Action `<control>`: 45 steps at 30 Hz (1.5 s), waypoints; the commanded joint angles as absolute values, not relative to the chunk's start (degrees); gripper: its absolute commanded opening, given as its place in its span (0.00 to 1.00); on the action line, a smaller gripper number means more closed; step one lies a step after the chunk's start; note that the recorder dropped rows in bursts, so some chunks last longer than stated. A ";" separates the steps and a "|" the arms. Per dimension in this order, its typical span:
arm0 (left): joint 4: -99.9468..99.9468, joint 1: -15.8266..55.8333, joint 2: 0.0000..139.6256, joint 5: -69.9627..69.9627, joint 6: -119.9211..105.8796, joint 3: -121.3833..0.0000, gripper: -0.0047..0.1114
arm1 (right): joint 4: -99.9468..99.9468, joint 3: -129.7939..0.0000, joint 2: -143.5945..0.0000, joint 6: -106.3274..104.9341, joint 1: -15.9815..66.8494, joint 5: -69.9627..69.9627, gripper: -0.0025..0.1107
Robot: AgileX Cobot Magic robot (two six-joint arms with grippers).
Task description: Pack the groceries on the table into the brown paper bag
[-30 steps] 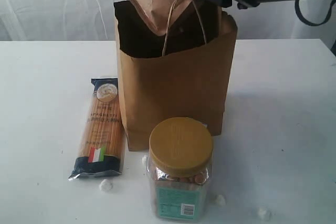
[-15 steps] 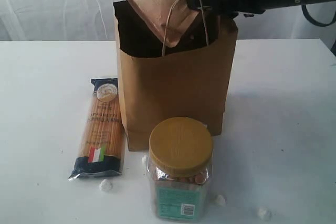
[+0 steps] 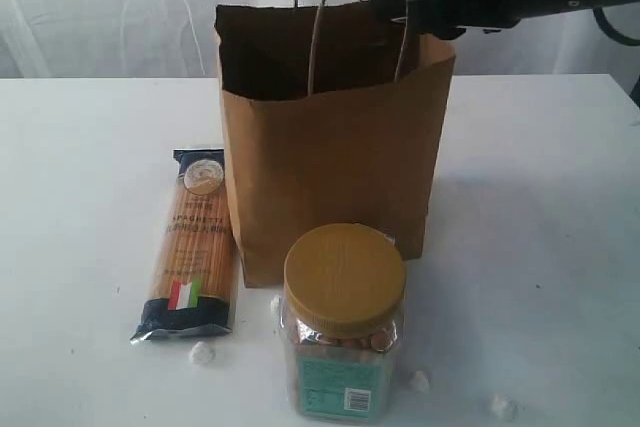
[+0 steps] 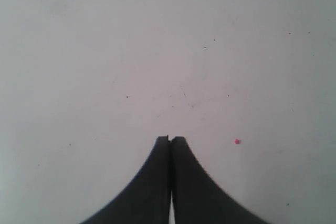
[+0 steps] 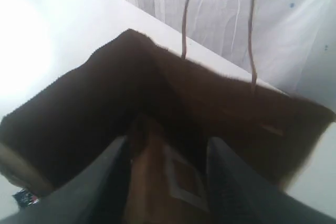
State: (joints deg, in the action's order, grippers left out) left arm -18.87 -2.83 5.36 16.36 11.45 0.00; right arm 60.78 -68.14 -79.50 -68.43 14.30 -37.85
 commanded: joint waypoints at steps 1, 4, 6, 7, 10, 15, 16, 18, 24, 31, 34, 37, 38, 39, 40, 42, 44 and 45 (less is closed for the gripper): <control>-18.48 -2.55 5.39 16.20 11.53 0.00 0.04 | 60.55 -68.55 -79.39 -66.96 14.25 -35.12 0.41; -18.48 -2.55 5.39 16.20 11.53 0.00 0.04 | 60.55 -68.55 -79.39 -66.96 14.25 -35.14 0.41; -18.48 -2.55 5.39 16.20 11.53 0.00 0.04 | 60.79 -68.55 -79.39 -66.96 14.25 -35.14 0.41; -18.48 -2.55 5.39 16.20 11.53 0.00 0.04 | 60.92 -68.55 -79.24 -66.96 14.25 -35.02 0.41; -18.48 -2.55 5.39 16.20 11.53 0.00 0.04 | 60.92 -68.66 -77.80 -66.96 14.25 -33.44 0.41; -18.48 -2.55 5.39 16.20 11.53 0.00 0.04 | 60.92 -69.66 -72.98 -66.96 14.25 -24.36 0.41; -18.48 -2.55 5.39 16.20 11.53 0.00 0.04 | 60.63 -69.66 -71.23 -66.96 14.25 -21.43 0.41; -18.48 -2.57 5.39 16.20 11.64 0.00 0.04 | 57.11 -69.66 -68.86 -67.25 14.25 -16.78 0.39; -18.48 -2.57 5.39 16.20 11.64 0.00 0.04 | 46.44 -64.89 -63.58 -66.77 13.01 -1.11 0.21; -18.48 -2.57 5.39 16.20 11.64 0.00 0.04 | 60.38 -52.20 -61.71 -66.49 6.09 19.33 0.02; -18.48 -2.57 5.39 16.20 11.64 0.00 0.04 | 74.36 -45.39 -62.75 -70.82 3.03 29.35 0.02; -18.48 -2.57 5.39 16.20 11.64 0.00 0.04 | 82.53 -39.59 -64.76 -80.38 1.07 37.49 0.02; -18.48 -2.57 5.39 16.20 11.64 0.00 0.04 | 82.65 -37.27 -65.67 -83.23 0.63 39.74 0.02; -18.48 -2.57 5.39 16.20 11.64 0.00 0.04 | 82.09 -35.02 -66.27 -85.09 0.63 40.71 0.02; -18.48 -2.57 5.39 16.20 11.53 0.00 0.04 | 81.72 -32.59 -66.78 -84.08 0.52 40.90 0.02; -18.48 -2.69 5.39 16.20 11.53 0.00 0.04 | 80.67 -30.00 -67.64 -83.23 0.52 37.61 0.02; -18.73 -2.69 5.39 16.09 11.53 0.00 0.04 | 82.01 -27.48 -69.30 -83.23 0.52 23.18 0.02; -18.73 -2.69 5.39 16.09 11.53 0.00 0.04 | 82.72 -27.06 -70.58 -83.23 0.09 16.32 0.02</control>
